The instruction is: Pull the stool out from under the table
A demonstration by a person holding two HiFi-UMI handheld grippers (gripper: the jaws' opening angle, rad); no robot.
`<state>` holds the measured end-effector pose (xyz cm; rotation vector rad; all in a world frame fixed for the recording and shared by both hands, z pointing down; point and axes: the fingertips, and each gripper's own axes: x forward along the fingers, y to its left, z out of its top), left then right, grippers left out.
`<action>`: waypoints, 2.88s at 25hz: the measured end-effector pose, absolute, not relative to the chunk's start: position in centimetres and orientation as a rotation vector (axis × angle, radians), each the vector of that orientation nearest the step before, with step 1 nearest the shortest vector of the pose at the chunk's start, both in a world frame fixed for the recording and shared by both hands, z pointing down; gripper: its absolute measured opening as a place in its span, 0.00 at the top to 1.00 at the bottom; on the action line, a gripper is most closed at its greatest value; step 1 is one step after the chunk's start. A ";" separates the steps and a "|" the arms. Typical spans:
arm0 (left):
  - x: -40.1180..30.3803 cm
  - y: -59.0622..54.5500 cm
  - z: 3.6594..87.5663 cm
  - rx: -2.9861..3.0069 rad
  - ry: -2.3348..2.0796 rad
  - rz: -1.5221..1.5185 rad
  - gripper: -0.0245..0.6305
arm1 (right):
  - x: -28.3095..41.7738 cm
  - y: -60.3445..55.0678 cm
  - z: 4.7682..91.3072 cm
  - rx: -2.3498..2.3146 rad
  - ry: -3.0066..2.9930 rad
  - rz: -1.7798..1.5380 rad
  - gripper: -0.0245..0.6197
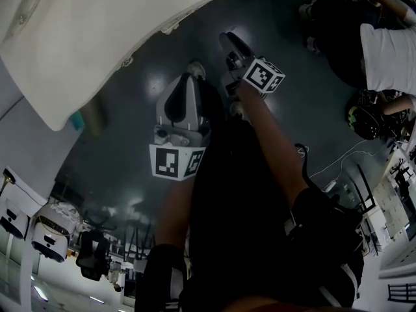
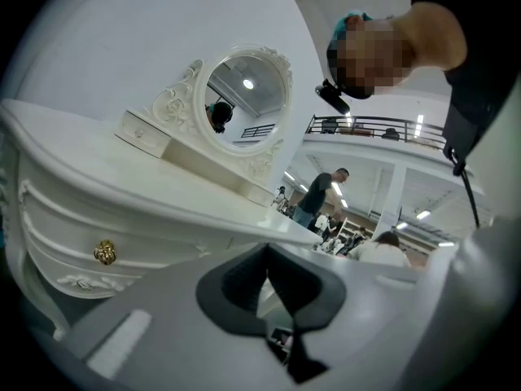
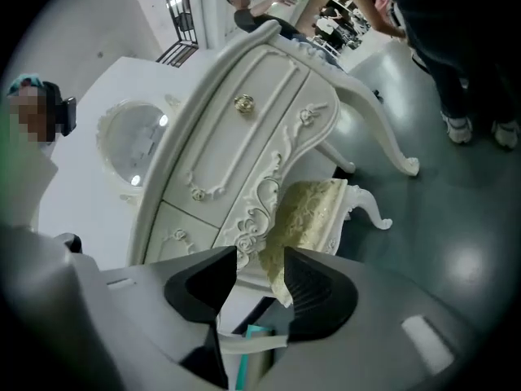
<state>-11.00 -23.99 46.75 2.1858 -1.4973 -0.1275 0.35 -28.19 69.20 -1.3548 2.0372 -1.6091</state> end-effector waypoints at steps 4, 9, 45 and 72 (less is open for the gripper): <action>-11.4 -24.5 48.4 2.196 -1.495 -0.136 0.95 | -0.8 -29.5 72.5 -1.310 1.942 -1.645 0.62; -12.0 -24.9 50.2 2.211 -1.493 -0.136 0.95 | -1.9 -31.2 77.1 -1.254 1.825 -1.696 0.52; -14.0 -25.4 57.7 2.216 -1.496 -0.140 0.95 | -5.6 -40.9 91.0 -1.000 1.552 -1.783 0.11; -15.5 -22.0 57.8 2.162 -1.505 -0.116 0.95 | -5.6 -36.9 91.8 -0.907 1.503 -1.713 0.19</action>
